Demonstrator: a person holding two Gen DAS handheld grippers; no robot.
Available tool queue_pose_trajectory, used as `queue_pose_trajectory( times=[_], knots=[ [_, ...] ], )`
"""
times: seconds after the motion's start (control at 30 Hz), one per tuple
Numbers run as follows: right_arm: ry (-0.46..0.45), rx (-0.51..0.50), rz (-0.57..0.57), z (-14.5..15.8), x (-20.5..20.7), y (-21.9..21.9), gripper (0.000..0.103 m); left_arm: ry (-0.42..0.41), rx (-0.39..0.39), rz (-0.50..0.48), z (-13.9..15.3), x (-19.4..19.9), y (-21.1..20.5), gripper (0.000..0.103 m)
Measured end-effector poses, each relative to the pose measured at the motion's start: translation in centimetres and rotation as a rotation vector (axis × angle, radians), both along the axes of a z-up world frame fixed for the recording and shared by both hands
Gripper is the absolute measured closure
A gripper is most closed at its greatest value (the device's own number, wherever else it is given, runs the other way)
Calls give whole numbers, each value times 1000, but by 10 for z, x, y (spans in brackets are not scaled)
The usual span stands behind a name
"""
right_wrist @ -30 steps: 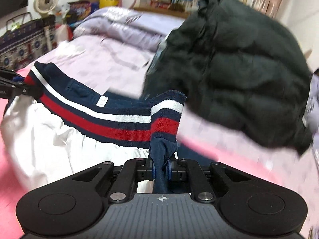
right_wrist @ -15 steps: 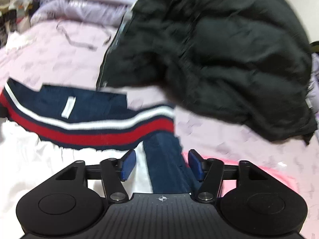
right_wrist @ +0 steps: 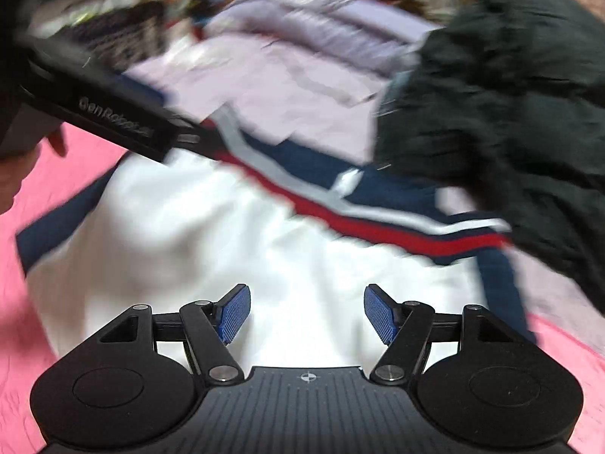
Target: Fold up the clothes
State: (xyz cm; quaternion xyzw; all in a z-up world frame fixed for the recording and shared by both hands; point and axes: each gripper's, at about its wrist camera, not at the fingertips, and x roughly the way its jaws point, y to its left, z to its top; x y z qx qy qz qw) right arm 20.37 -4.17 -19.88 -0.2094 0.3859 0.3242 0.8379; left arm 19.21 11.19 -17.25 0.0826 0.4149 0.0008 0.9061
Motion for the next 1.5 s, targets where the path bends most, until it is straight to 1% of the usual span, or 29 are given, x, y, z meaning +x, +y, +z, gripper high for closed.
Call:
queue_pose_trajectory(
  times=[0.1, 0.13, 0.17, 0.23, 0.3, 0.37, 0.43, 0.47, 0.53, 0.6, 0.67, 0.7, 0.73, 0.8, 0.83, 0.9, 0.97, 1.03, 1.1, 1.13, 1.17, 1.2, 1.23, 1.3, 1.33, 1.37, 1.4, 1.43, 1.5],
  knots=[
    [-26, -92, 9, -19, 15, -5, 34, 72, 138, -45, -34, -3, -9, 17],
    [-40, -125, 4, -25, 22, -9, 33, 89, 165, -50, -42, -4, -9, 17],
    [-50, -153, -27, -30, 33, -16, 33, 83, 134, -22, -41, -3, 3, 13],
    [-49, -182, -181, -34, 64, -45, 33, 73, 77, 38, -38, -1, 25, 13],
    [-10, -159, -323, -29, 87, -71, 33, 67, 48, 119, -26, 4, 38, 13],
    [-28, -109, -377, -13, 84, -80, 32, 54, 11, 181, -13, 6, 49, 14],
    [-45, -58, -431, 3, 81, -89, 31, 20, -4, 190, -2, -3, 49, 15],
    [-55, -38, -431, 10, 76, -90, 30, 6, -1, 179, 2, -9, 46, 15],
    [-68, -27, -323, 17, 50, -76, 29, -5, 5, 132, 6, -26, 36, 15],
    [-72, -33, -218, 17, 19, -58, 25, 8, 34, 84, 1, -40, 23, 14],
    [-69, -47, -126, 13, -12, -39, 18, 59, 99, 55, -15, -52, 13, 13],
    [-52, -60, -96, 7, -24, -32, 16, 87, 150, 55, -27, -58, 12, 13],
    [-32, -81, -78, -1, -33, -30, 16, 109, 196, 60, -38, -64, 13, 12],
    [-4, -136, -72, -17, -48, -30, 15, 122, 252, 104, -52, -74, 31, 12],
    [2, -145, -99, -22, -48, -40, 14, 125, 239, 139, -52, -78, 45, 9],
    [49, -113, -233, -28, -35, -77, 6, 134, 200, 210, -47, -81, 72, 7],
    [75, -126, -402, -28, -17, -117, 6, 143, 152, 260, -38, -81, 92, 7],
    [81, -149, -548, -23, -1, -153, 7, 126, 168, 293, -27, -79, 94, 7],
    [54, -125, -606, -5, 6, -172, 10, 70, 188, 266, -13, -79, 81, 15],
    [30, -101, -595, 5, 6, -173, 10, 20, 177, 221, -4, -80, 72, 20],
    [3, -79, -558, 14, 6, -168, 10, -25, 141, 145, 4, -79, 62, 20],
    [-17, -63, -496, 20, 6, -157, 10, -49, 80, 35, 9, -76, 52, 20],
    [-25, -52, -400, 23, 6, -141, 10, -63, 17, -83, 14, -72, 42, 20],
    [-11, -52, -129, 24, 3, -102, 5, -31, -93, -379, 15, -57, 21, 21],
    [-12, -100, 41, 20, -3, -83, 4, -5, -112, -525, 13, -49, 10, 21],
    [-13, -147, 210, 16, -8, -64, 4, 19, -96, -641, 9, -42, -2, 26],
    [-14, -194, 380, 13, -14, -45, 4, 38, -57, -724, 4, -36, -13, 27],
    [-27, -230, 517, 9, -18, -29, 4, 53, -20, -778, -3, -29, -22, 31],
    [-81, -253, 666, 5, -21, -7, 4, 82, 5, -833, -15, -15, -35, 33]
  ],
)
